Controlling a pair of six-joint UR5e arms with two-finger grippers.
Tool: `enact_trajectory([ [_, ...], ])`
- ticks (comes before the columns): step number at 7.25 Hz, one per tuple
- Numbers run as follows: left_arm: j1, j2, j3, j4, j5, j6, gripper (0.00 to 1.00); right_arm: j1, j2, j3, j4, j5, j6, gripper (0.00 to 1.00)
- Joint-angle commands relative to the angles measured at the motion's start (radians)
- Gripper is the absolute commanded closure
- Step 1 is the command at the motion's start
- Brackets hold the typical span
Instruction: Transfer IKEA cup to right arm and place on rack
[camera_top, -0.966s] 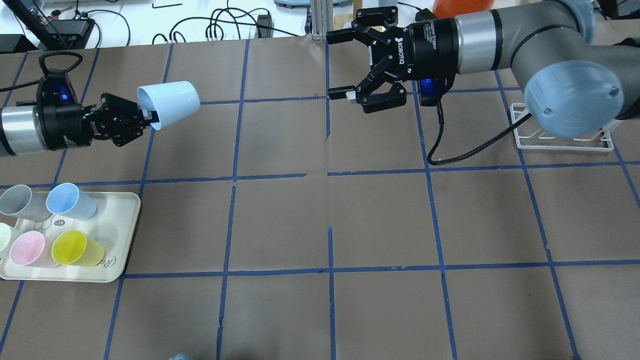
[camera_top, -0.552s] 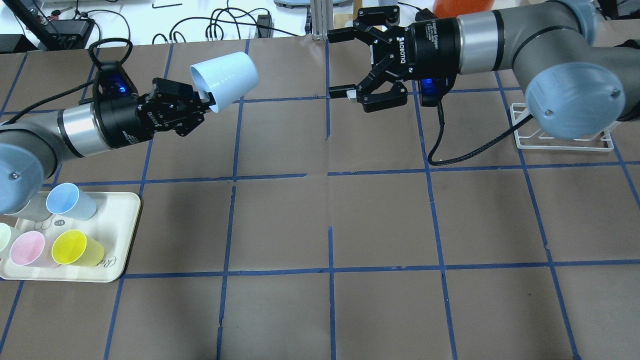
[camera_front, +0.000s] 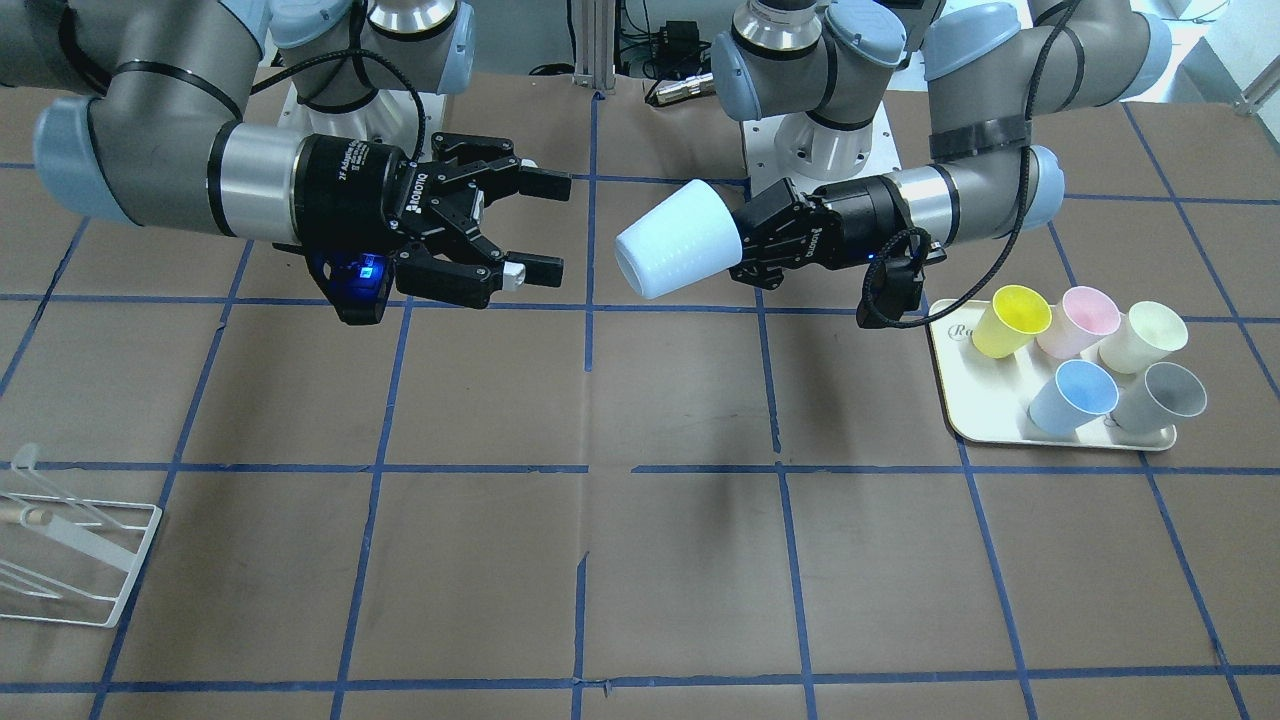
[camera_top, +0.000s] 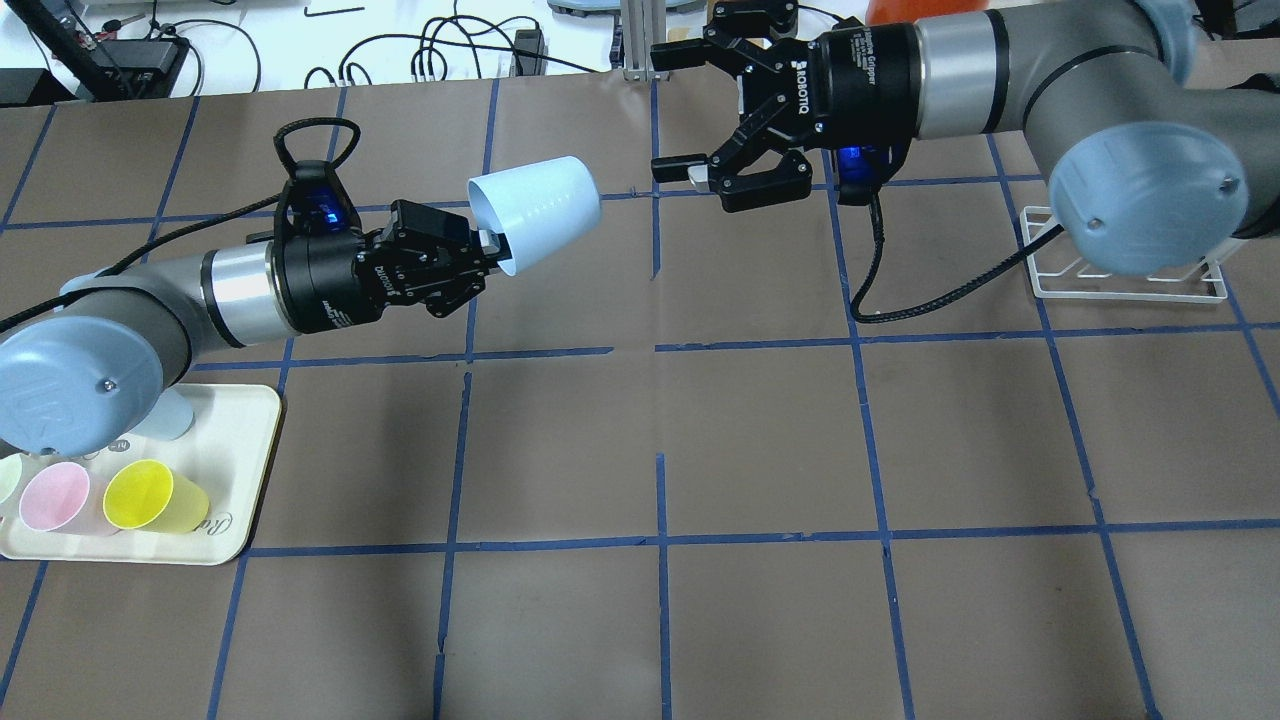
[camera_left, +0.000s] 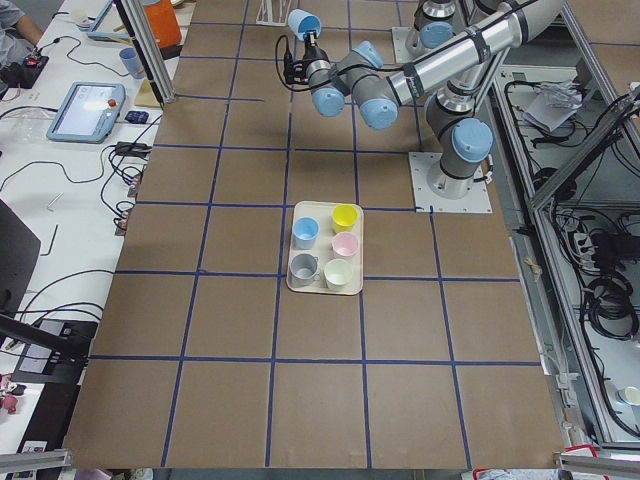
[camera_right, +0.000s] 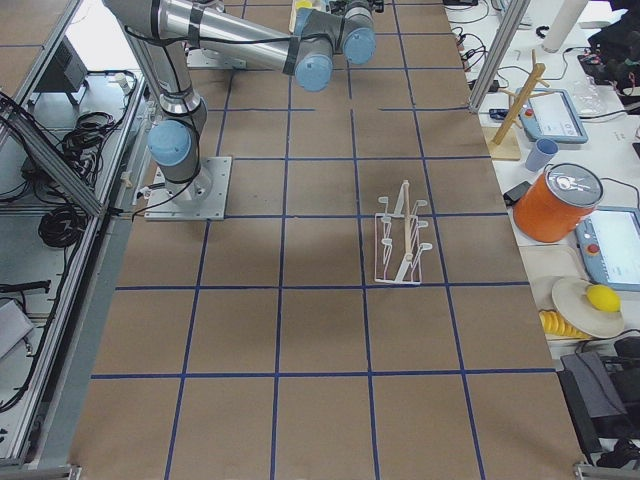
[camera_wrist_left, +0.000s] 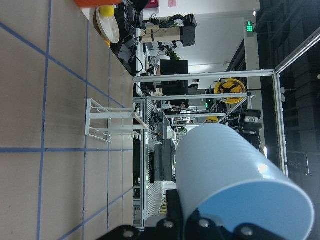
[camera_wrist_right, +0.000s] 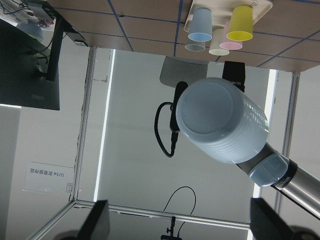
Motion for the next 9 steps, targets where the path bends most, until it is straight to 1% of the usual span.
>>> enact_trajectory([
  [1, -0.007, 0.008, 0.009, -0.009, -0.002, -0.053, 1.0, 0.002, 0.03, 0.012, -0.016, -0.01, -0.002, 0.0],
  [2, -0.007, 0.011, 0.007, -0.012, -0.096, -0.078, 1.0, 0.003, 0.041, 0.021, -0.018, -0.011, -0.002, 0.0],
  [3, -0.011, 0.022, 0.007, -0.011, -0.113, -0.135, 1.0, 0.019, 0.056, 0.023, -0.029, -0.034, 0.001, 0.0],
  [4, -0.013, 0.04, 0.007, -0.011, -0.114, -0.139, 1.0, 0.054, 0.063, 0.023, -0.039, -0.036, 0.001, 0.0],
  [9, -0.024, 0.054, 0.007, -0.008, -0.114, -0.142, 1.0, 0.096, 0.056, 0.011, -0.038, -0.016, 0.062, 0.0],
])
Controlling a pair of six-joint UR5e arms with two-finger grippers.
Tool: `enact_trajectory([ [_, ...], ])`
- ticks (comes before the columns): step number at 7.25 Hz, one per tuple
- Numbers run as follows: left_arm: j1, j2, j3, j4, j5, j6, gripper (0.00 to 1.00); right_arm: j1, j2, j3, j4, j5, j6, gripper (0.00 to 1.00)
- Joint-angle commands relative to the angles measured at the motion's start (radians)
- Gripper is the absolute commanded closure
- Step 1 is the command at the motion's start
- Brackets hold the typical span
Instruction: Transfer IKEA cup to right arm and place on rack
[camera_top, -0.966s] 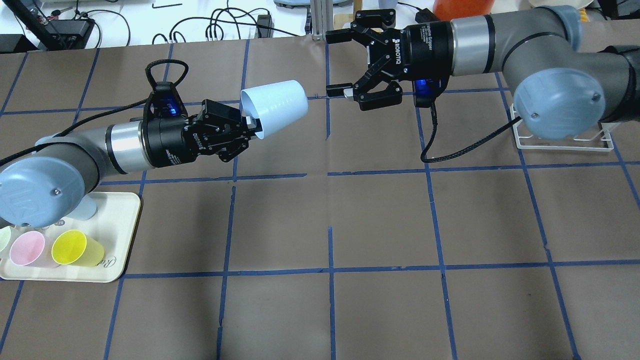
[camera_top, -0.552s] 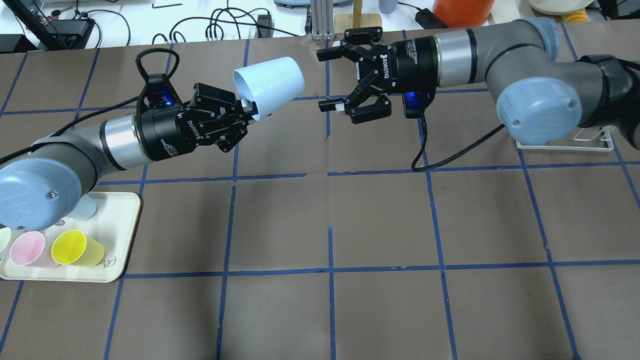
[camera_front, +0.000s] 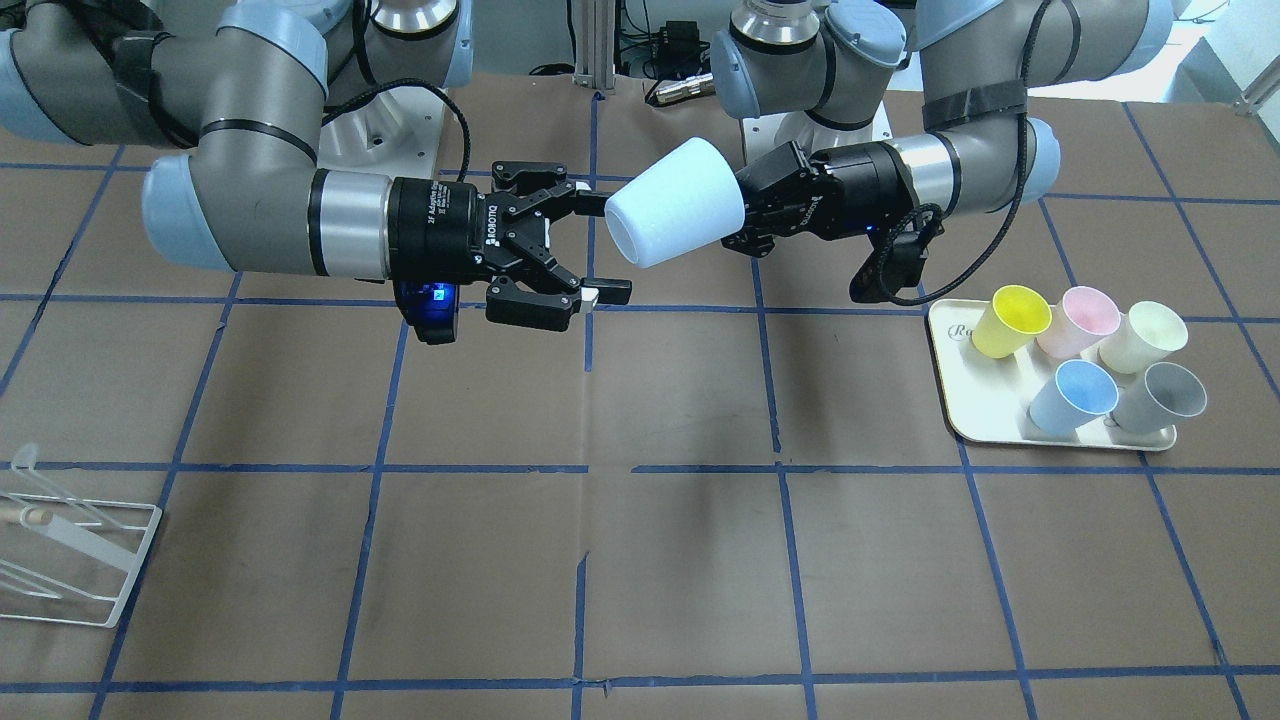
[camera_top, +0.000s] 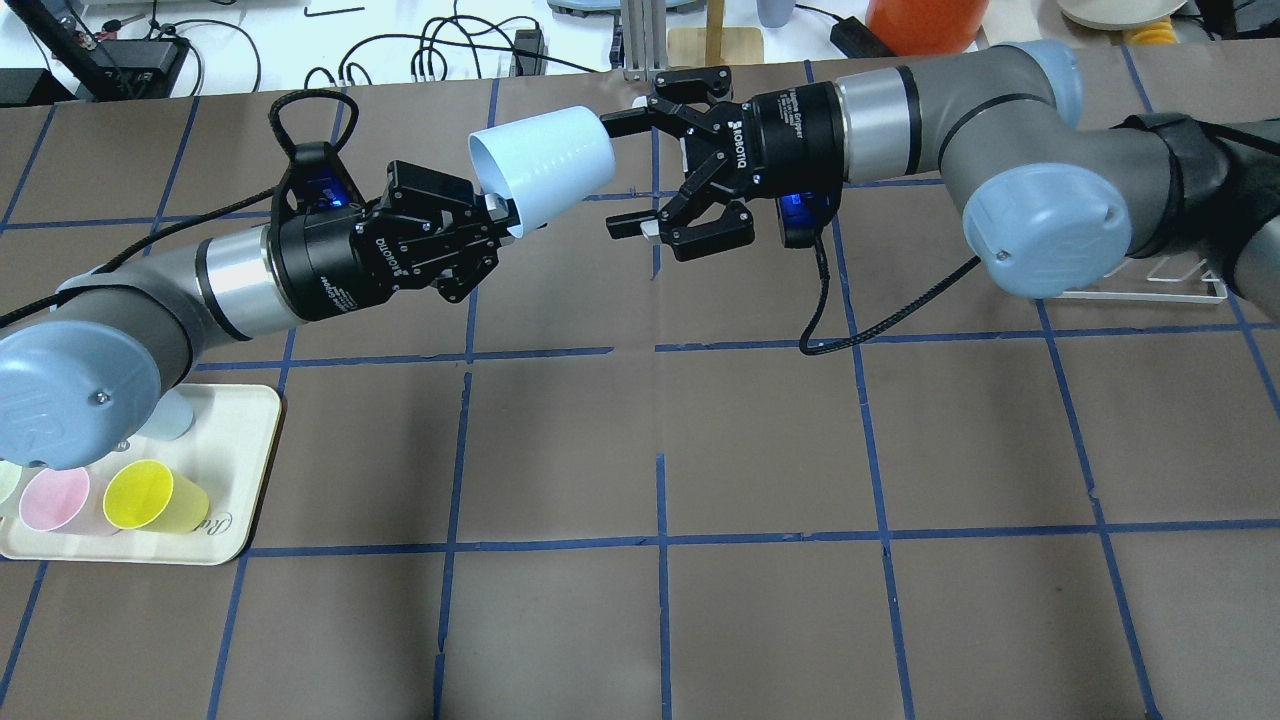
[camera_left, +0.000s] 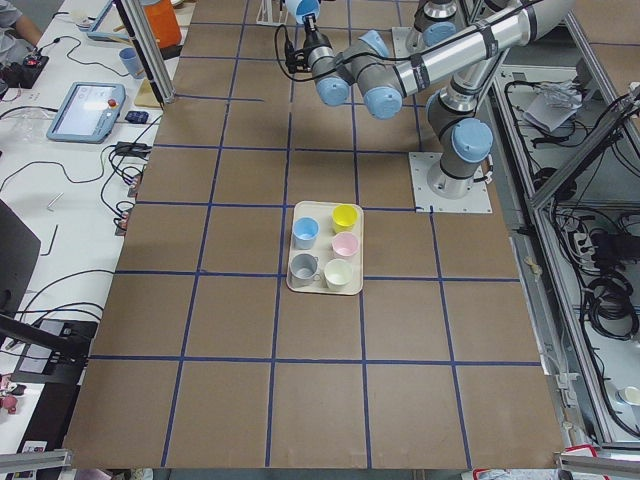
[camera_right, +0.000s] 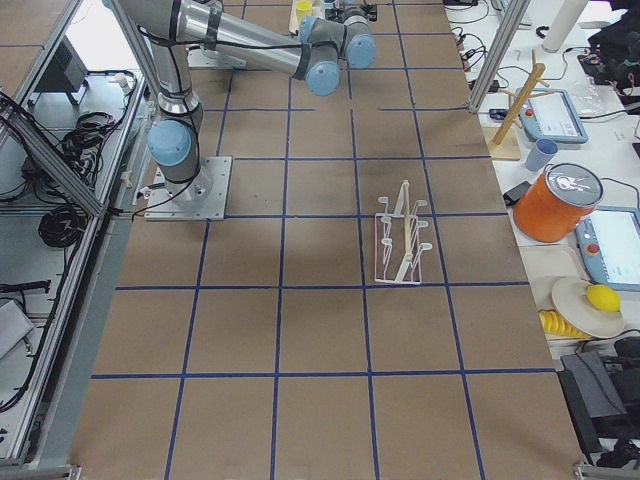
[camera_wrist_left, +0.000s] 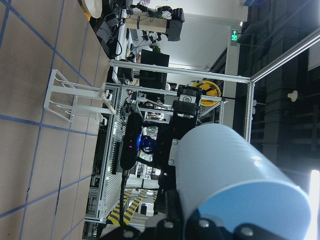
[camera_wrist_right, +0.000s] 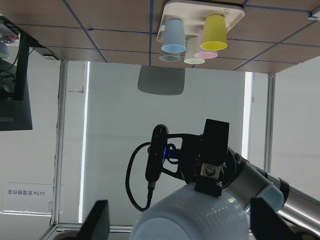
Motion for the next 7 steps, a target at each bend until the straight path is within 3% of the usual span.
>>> enact_trajectory([
  [1, -0.001, 0.001, -0.002, -0.001, 0.0, 0.0, 1.0, 0.005, -0.005, -0.013, 0.0, 0.015, 0.032, 0.0],
  [5, -0.001, 0.002, -0.002, -0.004, 0.001, 0.0, 1.0, 0.057, -0.008, -0.019, -0.072, 0.026, 0.107, 0.0],
  [6, -0.001, 0.002, -0.002, -0.004, 0.001, 0.001, 1.0, 0.057, -0.008, -0.019, -0.078, 0.024, 0.109, 0.08],
  [7, -0.001, 0.002, -0.002, -0.004, 0.001, 0.0, 0.92, 0.057, -0.008, -0.019, -0.078, 0.024, 0.111, 0.38],
])
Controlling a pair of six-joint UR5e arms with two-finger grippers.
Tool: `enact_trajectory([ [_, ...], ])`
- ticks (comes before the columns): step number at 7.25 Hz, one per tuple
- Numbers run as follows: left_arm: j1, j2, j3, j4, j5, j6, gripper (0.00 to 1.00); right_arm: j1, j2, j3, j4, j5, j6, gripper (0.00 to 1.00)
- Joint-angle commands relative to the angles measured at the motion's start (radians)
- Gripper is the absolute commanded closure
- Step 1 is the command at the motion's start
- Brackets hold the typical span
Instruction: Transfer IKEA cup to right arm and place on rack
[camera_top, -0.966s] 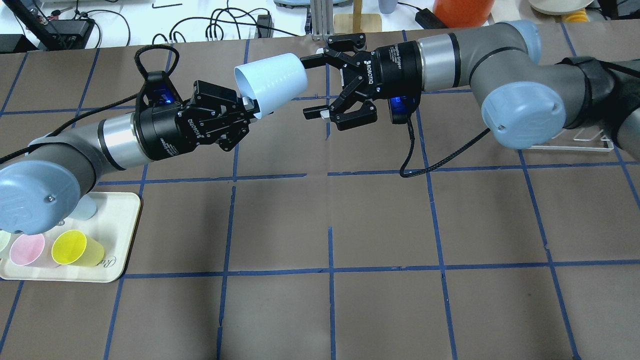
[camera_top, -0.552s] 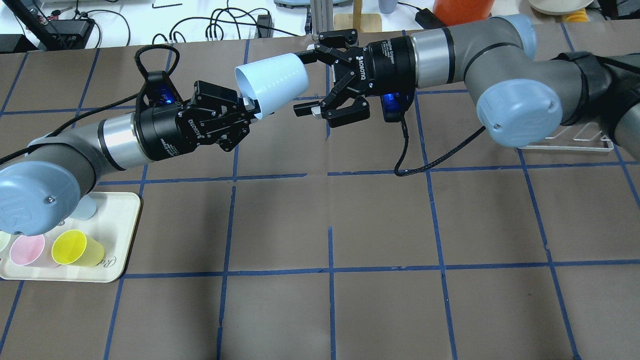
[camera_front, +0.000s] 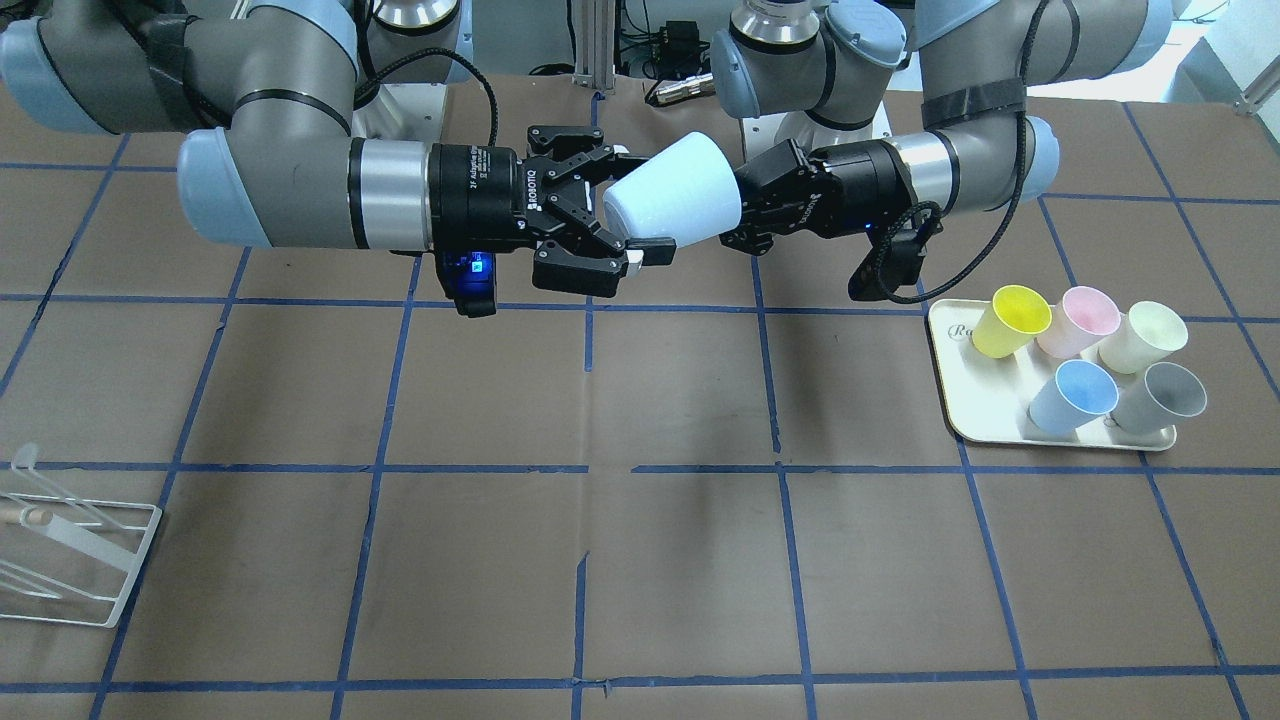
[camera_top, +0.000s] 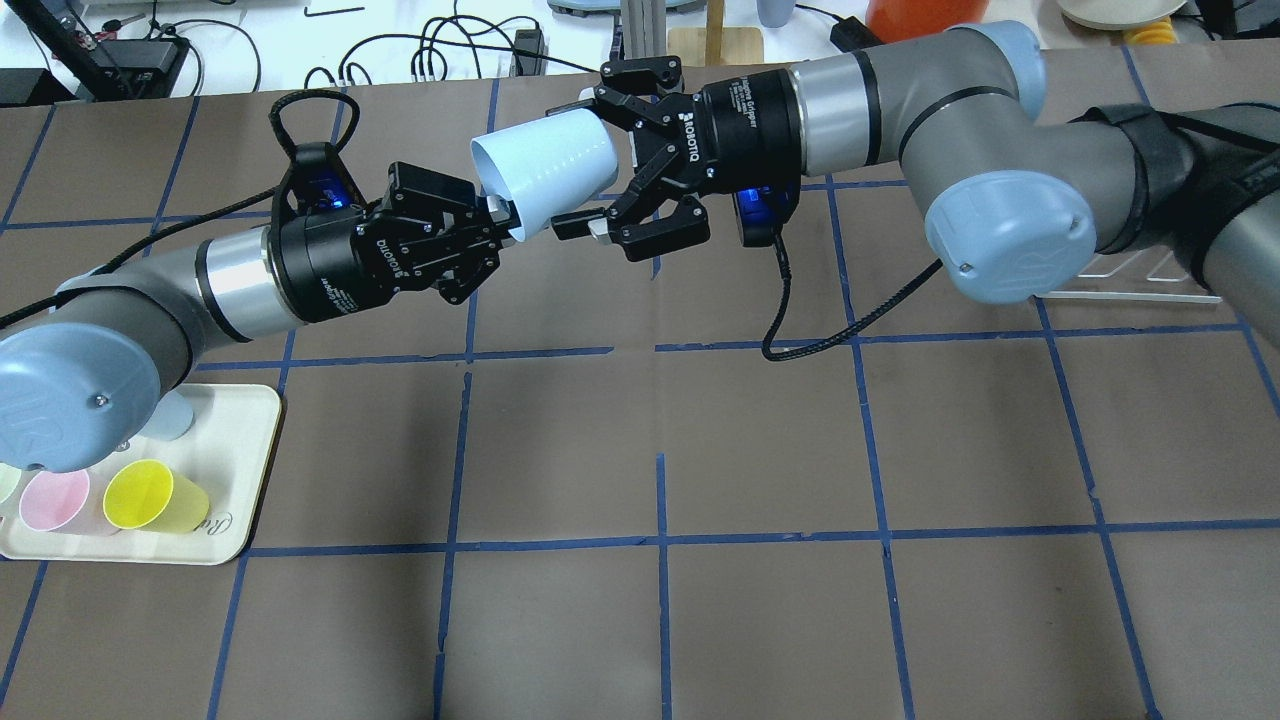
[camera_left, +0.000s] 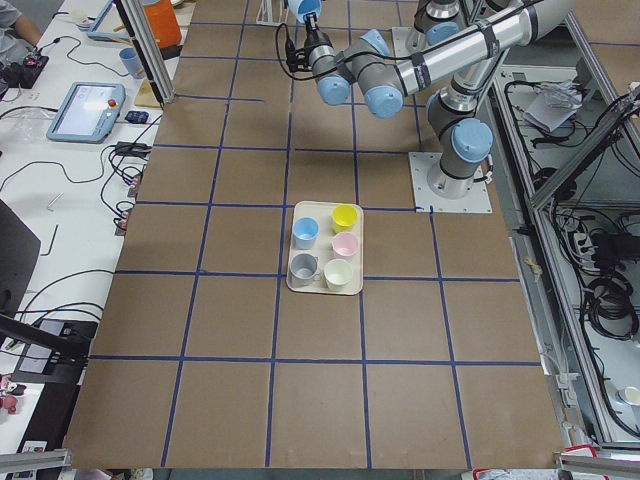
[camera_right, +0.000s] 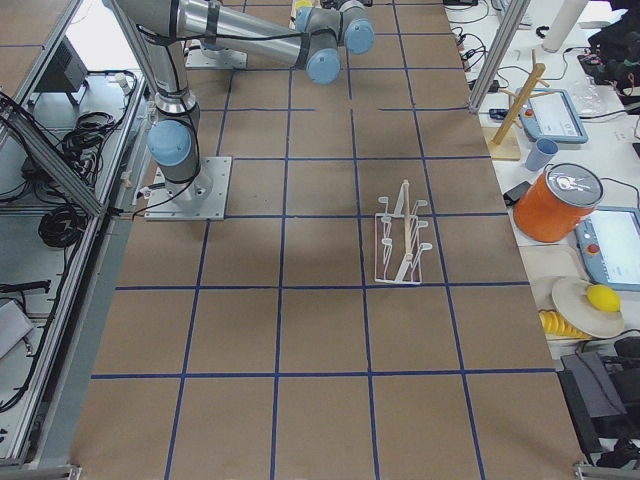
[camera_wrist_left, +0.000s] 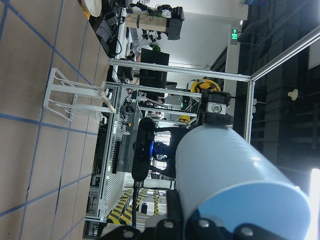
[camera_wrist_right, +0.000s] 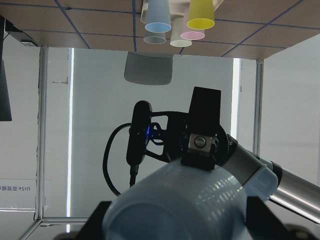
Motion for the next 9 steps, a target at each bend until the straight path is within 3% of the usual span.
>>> enact_trajectory([
  [1, 0.0, 0.002, 0.0, -0.002, 0.0, -0.004, 0.44, 0.002, 0.006, 0.0, -0.015, 0.001, 0.007, 0.7],
  [3, 0.0, 0.002, 0.0, -0.003, -0.001, -0.005, 0.41, 0.0, 0.005, 0.0, -0.015, 0.001, 0.009, 0.9],
  [4, 0.0, 0.002, 0.0, -0.003, 0.0, -0.007, 0.21, 0.0, 0.005, -0.002, -0.015, 0.001, 0.012, 0.95],
  [6, 0.0, 0.003, 0.0, -0.005, 0.0, -0.007, 0.19, -0.004, 0.006, -0.002, -0.015, 0.001, 0.021, 0.96],
  [7, 0.003, 0.003, 0.002, -0.003, 0.023, -0.007, 0.06, -0.01, 0.005, -0.002, -0.013, 0.0, 0.024, 0.96],
  [9, 0.003, 0.003, 0.003, 0.0, 0.037, -0.022, 0.06, -0.027, 0.003, -0.003, -0.013, -0.002, 0.044, 0.96],
])
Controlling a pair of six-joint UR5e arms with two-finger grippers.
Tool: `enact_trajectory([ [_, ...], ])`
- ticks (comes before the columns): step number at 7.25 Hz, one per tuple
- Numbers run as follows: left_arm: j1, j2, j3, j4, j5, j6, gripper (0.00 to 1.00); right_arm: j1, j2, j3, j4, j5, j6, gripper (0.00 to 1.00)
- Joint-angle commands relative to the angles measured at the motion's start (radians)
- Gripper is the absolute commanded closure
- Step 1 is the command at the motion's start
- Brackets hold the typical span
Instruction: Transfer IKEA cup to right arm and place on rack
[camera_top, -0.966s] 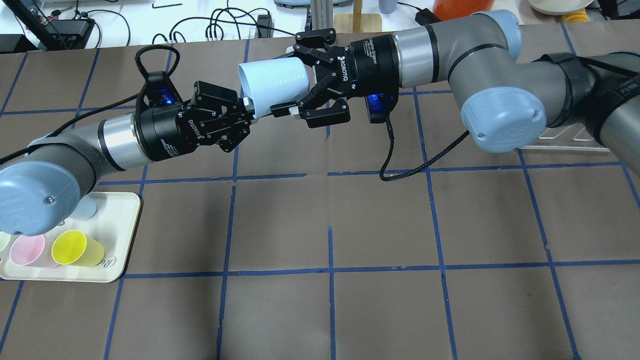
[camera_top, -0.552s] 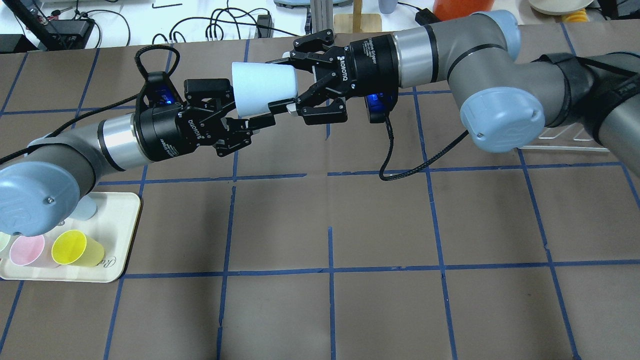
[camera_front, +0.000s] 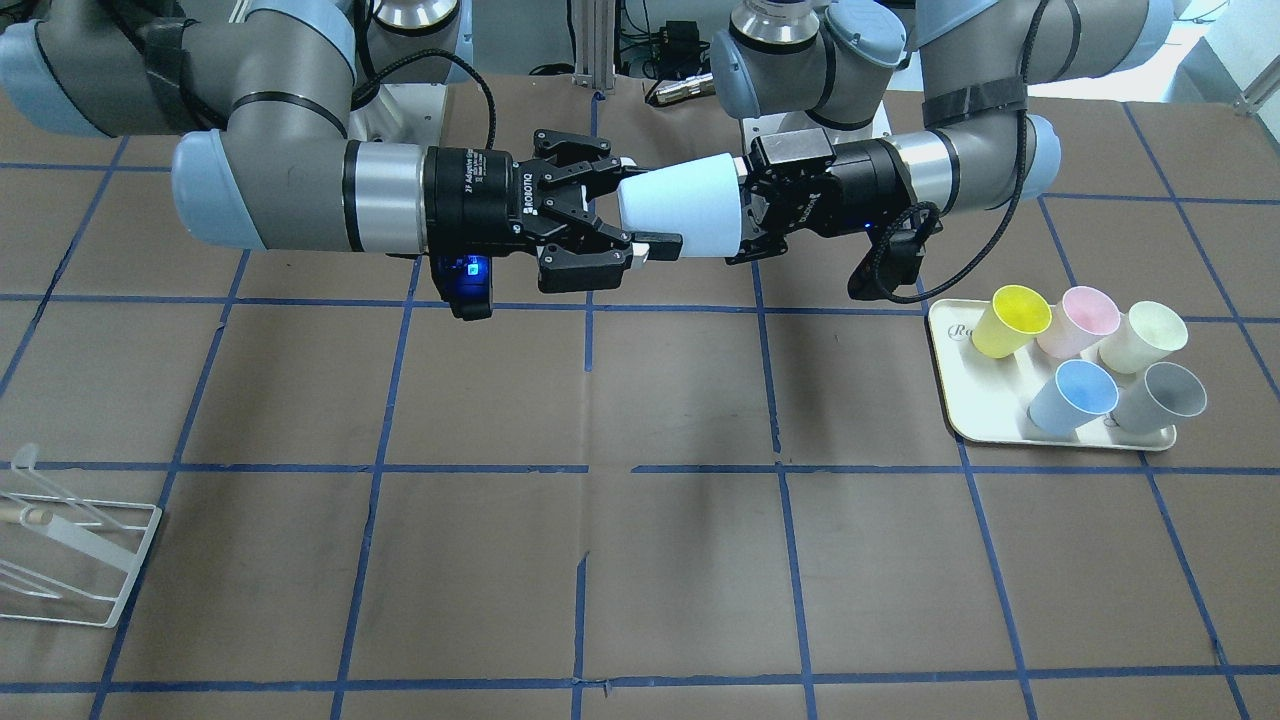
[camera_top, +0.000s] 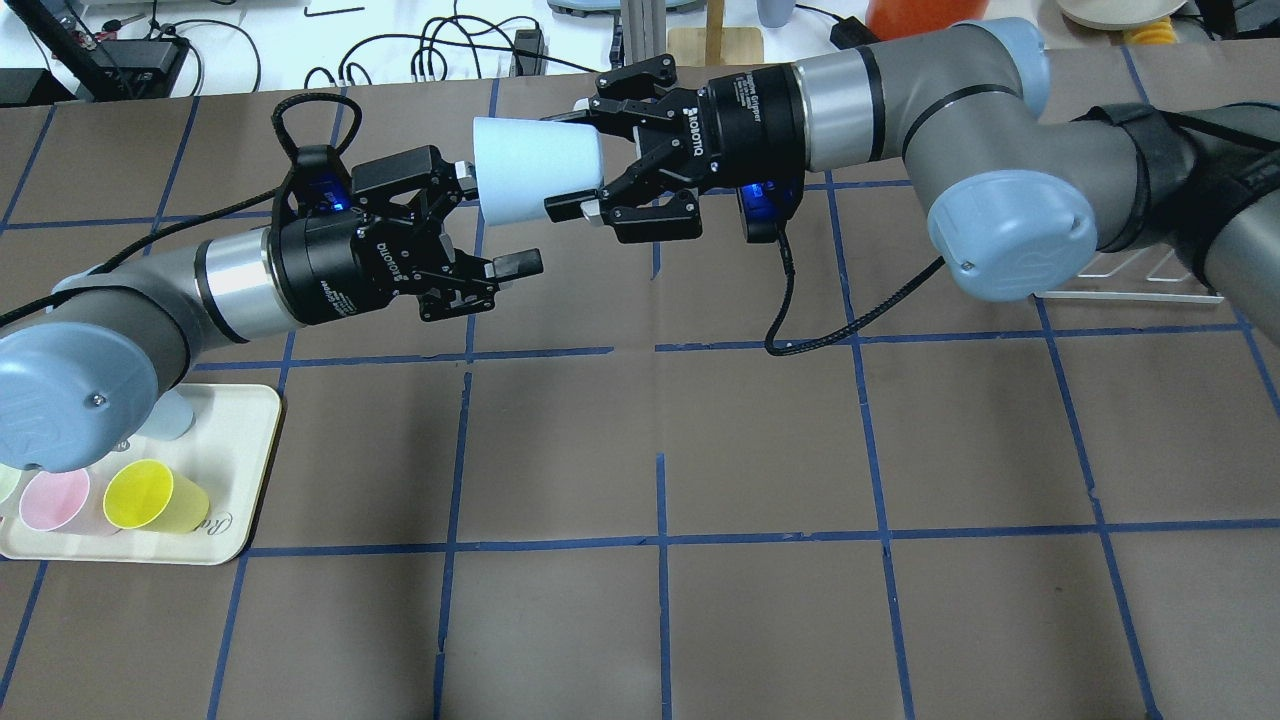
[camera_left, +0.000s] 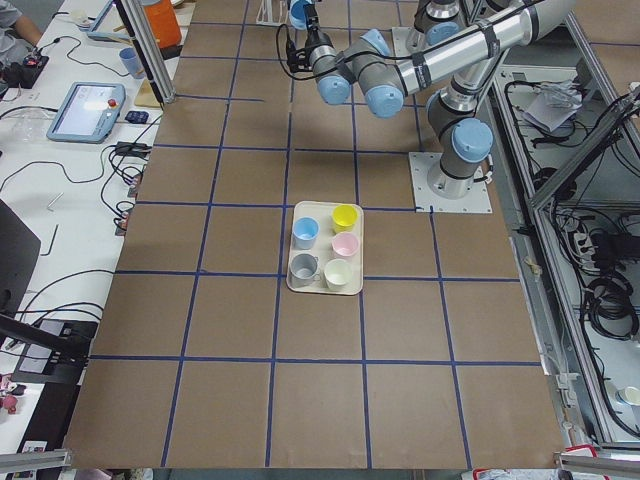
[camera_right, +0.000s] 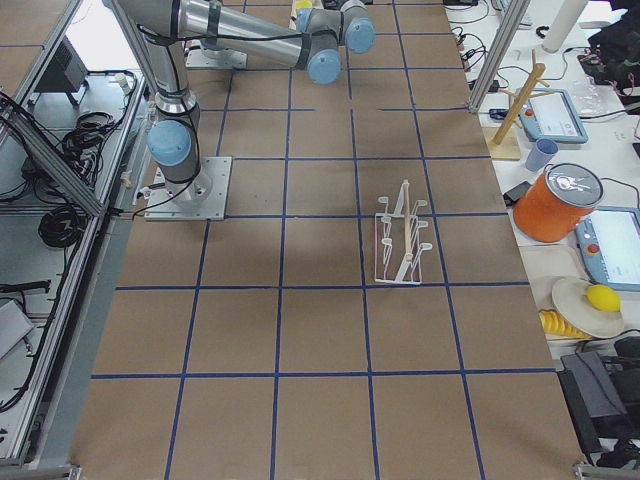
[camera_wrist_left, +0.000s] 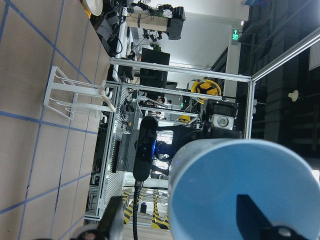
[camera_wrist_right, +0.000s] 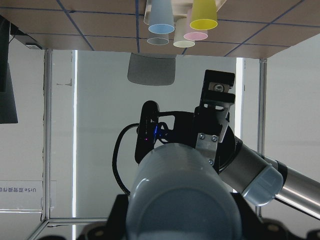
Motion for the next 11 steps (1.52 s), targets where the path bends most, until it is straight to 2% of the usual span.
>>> enact_trajectory([
  [1, 0.0, 0.0, 0.001, 0.007, 0.009, -0.042, 0.06, -0.03, -0.001, -0.001, -0.006, -0.007, 0.035, 0.96],
  [3, 0.0, 0.002, 0.001, 0.007, 0.007, -0.043, 0.06, -0.099, -0.033, 0.002, -0.007, -0.018, 0.066, 0.96],
  [7, 0.002, 0.002, 0.001, 0.007, 0.01, -0.043, 0.06, -0.159, -0.05, 0.007, -0.006, -0.067, 0.071, 0.97],
  [8, 0.007, 0.002, 0.004, 0.012, 0.054, -0.046, 0.05, -0.175, -0.05, 0.007, -0.007, -0.116, 0.071, 0.97],
  [9, 0.011, 0.003, 0.048, 0.022, 0.196, -0.104, 0.04, -0.192, -0.053, 0.005, -0.009, -0.147, 0.069, 0.97],
  [10, 0.013, 0.002, 0.142, 0.025, 0.351, -0.184, 0.04, -0.22, -0.058, 0.005, -0.007, -0.165, 0.069, 0.97],
  [11, 0.014, -0.026, 0.255, 0.027, 0.535, -0.263, 0.03, -0.249, -0.066, -0.001, -0.009, -0.229, 0.059, 0.97],
])
